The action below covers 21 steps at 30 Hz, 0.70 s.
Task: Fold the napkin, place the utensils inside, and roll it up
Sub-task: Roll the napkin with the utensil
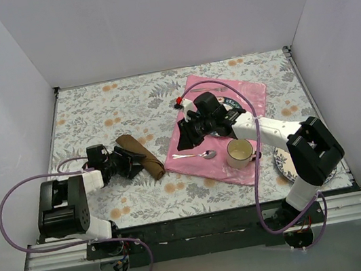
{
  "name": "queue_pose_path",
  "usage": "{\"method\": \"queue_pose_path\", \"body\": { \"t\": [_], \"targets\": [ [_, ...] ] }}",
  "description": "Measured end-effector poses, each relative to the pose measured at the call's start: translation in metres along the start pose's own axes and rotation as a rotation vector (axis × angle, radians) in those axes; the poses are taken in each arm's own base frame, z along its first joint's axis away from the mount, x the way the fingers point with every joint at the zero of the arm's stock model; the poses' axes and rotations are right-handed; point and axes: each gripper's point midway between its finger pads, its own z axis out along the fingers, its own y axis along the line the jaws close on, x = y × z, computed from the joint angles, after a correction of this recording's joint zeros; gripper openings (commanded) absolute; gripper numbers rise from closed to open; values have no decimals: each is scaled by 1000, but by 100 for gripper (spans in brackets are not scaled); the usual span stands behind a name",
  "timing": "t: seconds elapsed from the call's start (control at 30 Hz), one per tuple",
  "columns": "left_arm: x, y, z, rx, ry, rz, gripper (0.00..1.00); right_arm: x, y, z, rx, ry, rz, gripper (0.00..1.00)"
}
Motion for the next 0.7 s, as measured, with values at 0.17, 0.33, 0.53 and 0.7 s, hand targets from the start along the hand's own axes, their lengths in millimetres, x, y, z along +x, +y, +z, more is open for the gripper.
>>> {"method": "queue_pose_path", "body": {
  "t": [0.17, 0.33, 0.53, 0.7],
  "targets": [
    [-5, 1, 3, -5, -24, -11, 43, -1, -1, 0, 0, -4, -2, 30],
    [-12, -1, 9, -5, -34, -11, 41, -2, -3, -1, 4, -6, -1, 30],
    [-29, -13, 21, -11, -39, 60, 38, -3, -5, -3, 8, -11, 2, 30],
    [-52, -28, 36, -17, -40, 211, 37, -6, -6, -5, 11, -20, 1, 29]
  ]
}}
